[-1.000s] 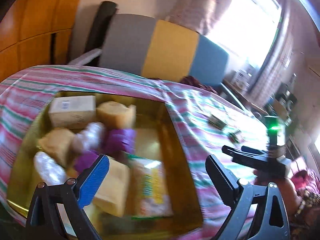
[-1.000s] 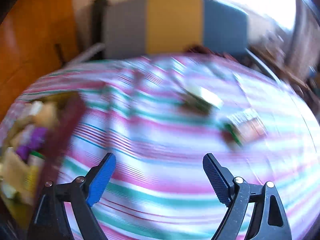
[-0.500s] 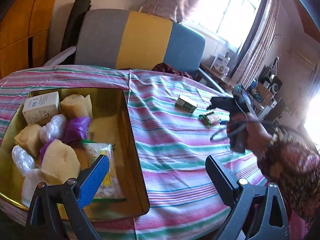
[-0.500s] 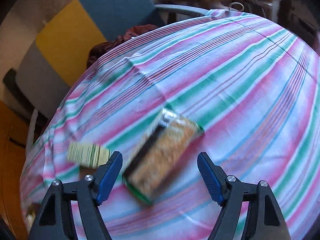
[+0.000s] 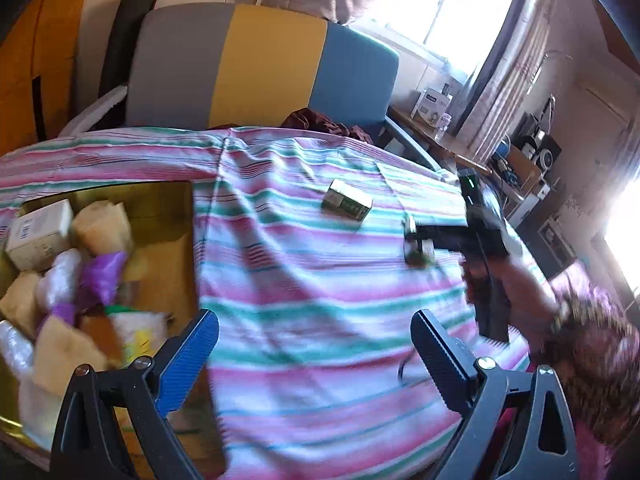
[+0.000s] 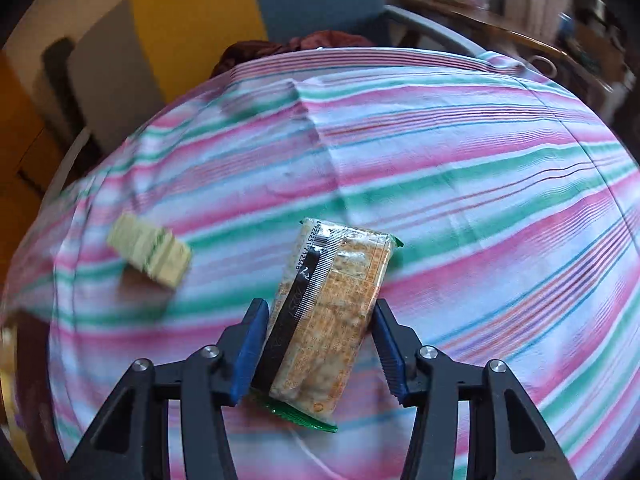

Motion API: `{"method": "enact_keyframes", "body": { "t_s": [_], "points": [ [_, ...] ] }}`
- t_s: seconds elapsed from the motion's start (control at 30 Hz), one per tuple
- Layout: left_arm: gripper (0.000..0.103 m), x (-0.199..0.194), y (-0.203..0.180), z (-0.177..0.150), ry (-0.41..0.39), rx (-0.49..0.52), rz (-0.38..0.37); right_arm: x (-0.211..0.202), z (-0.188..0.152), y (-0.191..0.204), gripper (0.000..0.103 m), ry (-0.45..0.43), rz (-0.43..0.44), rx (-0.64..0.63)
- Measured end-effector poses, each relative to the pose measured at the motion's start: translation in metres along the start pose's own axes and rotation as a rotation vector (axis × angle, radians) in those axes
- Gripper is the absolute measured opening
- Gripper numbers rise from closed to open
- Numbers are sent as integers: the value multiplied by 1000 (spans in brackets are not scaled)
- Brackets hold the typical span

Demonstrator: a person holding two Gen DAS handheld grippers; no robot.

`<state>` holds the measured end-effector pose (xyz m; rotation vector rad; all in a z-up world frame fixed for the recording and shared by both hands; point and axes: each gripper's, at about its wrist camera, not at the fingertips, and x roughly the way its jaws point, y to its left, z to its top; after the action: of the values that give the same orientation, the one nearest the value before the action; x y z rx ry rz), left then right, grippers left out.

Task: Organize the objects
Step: 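Grasp the green-and-white medicine box with the left tool while the right tool holds the packet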

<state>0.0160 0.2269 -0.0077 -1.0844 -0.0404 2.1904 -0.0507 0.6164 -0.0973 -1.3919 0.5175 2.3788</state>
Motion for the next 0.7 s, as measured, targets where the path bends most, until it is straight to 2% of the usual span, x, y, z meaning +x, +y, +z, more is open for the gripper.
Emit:
{"method": "enact_keyframes", "body": {
  "t_s": [0.13,0.27,0.37,0.5,0.57,0.7],
  "points": [
    [98,30,-21,29,-8,-46,15,-4,-13,-13,54,-17,44,-60],
    [98,76,-40,60,29,-89,5,-6,-23,-10,56,-74,29,-121],
    [98,112,-48,77,55,-136,38,-5,-20,-4,56,-46,-3,-134],
    [98,167,-53,102,100,-196,73,-1,-15,-3,56,-32,0,-139],
    [98,194,-51,112,132,-248,100,0,-13,-5,56,-23,5,-133],
    [98,235,-40,122,190,-394,104,-1,-15,-3,56,-16,-6,-147]
  ]
}}
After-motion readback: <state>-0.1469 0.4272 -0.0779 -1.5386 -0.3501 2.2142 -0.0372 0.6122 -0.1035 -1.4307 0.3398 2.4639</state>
